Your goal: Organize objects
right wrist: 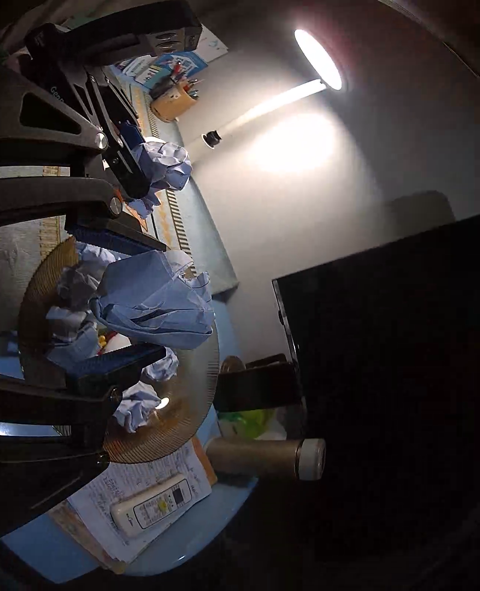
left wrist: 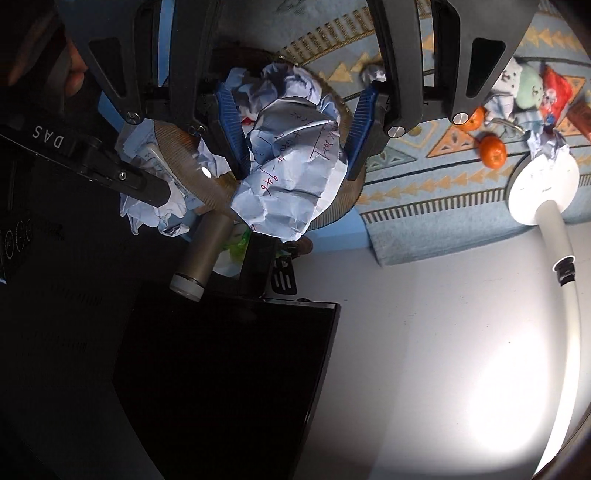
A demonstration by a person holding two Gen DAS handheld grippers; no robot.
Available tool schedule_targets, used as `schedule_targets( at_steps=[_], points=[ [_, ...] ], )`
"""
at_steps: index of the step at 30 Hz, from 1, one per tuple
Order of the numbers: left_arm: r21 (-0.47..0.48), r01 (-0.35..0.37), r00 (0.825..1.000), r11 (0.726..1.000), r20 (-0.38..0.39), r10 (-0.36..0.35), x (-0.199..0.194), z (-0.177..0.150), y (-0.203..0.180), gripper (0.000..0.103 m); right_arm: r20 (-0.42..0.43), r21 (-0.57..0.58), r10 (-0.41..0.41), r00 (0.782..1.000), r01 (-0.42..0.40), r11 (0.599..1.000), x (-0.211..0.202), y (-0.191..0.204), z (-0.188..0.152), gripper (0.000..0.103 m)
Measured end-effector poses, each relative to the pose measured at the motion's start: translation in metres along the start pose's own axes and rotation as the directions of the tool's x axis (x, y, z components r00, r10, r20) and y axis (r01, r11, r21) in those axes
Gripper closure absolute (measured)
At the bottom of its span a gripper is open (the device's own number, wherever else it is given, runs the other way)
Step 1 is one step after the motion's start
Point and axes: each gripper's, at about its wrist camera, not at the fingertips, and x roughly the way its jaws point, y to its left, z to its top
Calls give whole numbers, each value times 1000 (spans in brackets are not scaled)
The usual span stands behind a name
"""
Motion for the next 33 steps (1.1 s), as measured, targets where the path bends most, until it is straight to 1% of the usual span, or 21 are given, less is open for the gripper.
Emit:
schedule_targets(
  at_steps=[1,3,4,5,6,7,8,9,10,12,17,19,21,24,27,29,31,33],
  points=[
    [-7,-4,1000,1000,-5,4,9,4,-1,54,-8,13,-15,1000,15,1000,6,-6,3,56],
    [-14,6,1000,1000,-21,-6,25,10,-1,54,-50,47,-80,996,83,995,24,-17,6,56],
    [-18,7,999,1000,-31,-8,33,13,0,52,-75,76,-90,993,96,992,33,-25,6,55],
    [-24,10,999,1000,-34,-11,40,14,1,50,-89,105,-66,994,76,992,41,-31,7,55],
    [-30,15,999,999,-36,-17,46,14,3,40,-103,126,-45,994,58,990,48,-39,7,55],
    [-36,13,999,999,-41,-14,51,14,4,26,-118,136,-43,992,59,989,56,-43,7,55],
    [-43,7,999,999,-42,-9,55,13,6,22,-127,134,-43,991,60,989,62,-44,6,55],
    [-51,9,999,999,-44,-12,59,12,8,17,-133,130,-38,990,55,990,68,-45,5,53],
    [-61,11,998,998,-53,-15,62,10,10,14,-140,134,-38,989,57,989,72,-47,4,46],
    [-79,14,997,997,-71,-19,65,7,15,14,-148,154,-31,988,54,987,76,-53,1,37],
    [-99,11,998,995,-66,-18,49,0,24,14,-145,175,-15,989,40,984,71,-60,-8,37],
    [-110,7,998,994,-55,-14,35,-2,27,14,-146,184,12,989,15,983,67,-57,-10,37],
    [-117,-4,999,993,-35,0,17,-5,31,14,-144,166,24,989,0,986,61,-46,-12,37],
    [-130,-34,999,991,11,36,-21,-11,46,14,-116,87,40,992,-30,996,44,-16,-11,37],
    [-147,-88,993,985,64,99,-71,-21,66,14,-78,-7,91,993,-91,996,22,26,-11,37],
    [-163,-136,983,977,98,154,-104,-31,82,13,-61,-63,140,988,-144,988,8,54,-14,37],
    [-191,-209,964,959,122,235,-134,-46,99,6,-52,-108,190,980,-195,975,-2,81,-22,37],
    [-217,-266,947,939,122,296,-157,-65,119,5,-72,-151,230,971,-238,959,-3,106,-35,37]
  ],
)
